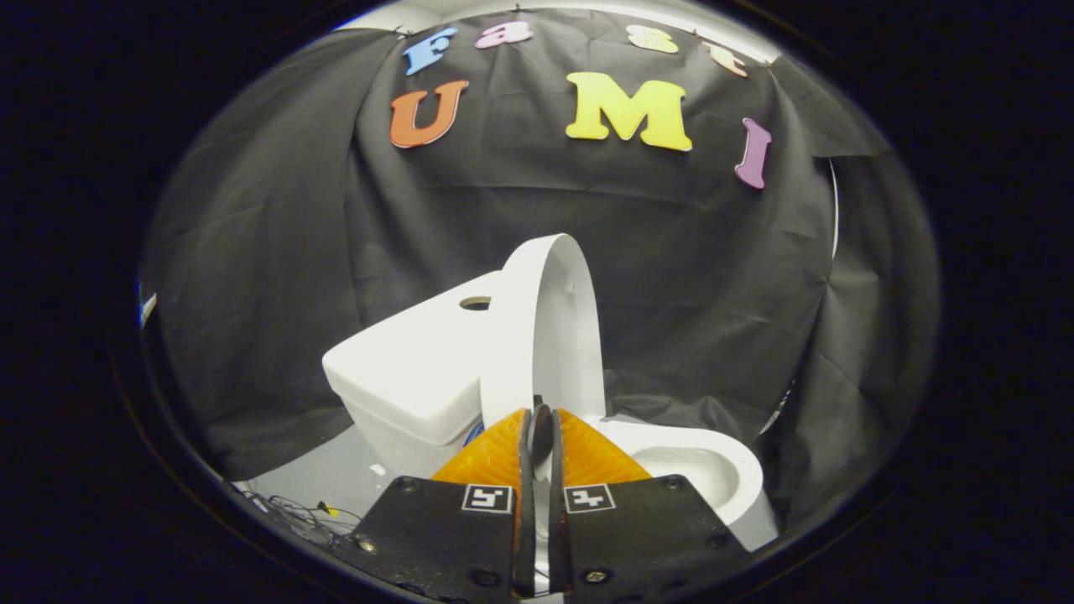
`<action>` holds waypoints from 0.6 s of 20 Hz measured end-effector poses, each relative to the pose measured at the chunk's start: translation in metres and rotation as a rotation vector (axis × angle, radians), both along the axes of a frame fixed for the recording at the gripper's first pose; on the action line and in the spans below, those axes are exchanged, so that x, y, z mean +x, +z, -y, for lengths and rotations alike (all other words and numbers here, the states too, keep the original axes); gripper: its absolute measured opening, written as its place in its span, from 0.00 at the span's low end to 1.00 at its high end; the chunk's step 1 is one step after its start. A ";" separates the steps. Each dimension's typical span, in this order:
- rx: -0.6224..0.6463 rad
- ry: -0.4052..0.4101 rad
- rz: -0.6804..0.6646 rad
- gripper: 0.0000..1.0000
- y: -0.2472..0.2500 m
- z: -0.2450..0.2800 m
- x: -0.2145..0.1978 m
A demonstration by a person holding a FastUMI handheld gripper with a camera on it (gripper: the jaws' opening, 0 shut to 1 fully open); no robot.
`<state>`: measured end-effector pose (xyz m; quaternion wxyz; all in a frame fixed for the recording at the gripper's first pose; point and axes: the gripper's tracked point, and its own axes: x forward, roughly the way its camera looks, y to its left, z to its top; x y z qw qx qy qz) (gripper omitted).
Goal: Open the toilet lid.
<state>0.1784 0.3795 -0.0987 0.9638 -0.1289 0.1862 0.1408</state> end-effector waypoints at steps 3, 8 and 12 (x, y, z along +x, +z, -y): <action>-0.094 0.012 0.002 0.09 -0.001 0.001 -0.001; -0.091 0.100 -0.002 0.37 0.025 0.030 -0.013; 0.036 0.074 0.165 0.83 0.100 0.082 -0.038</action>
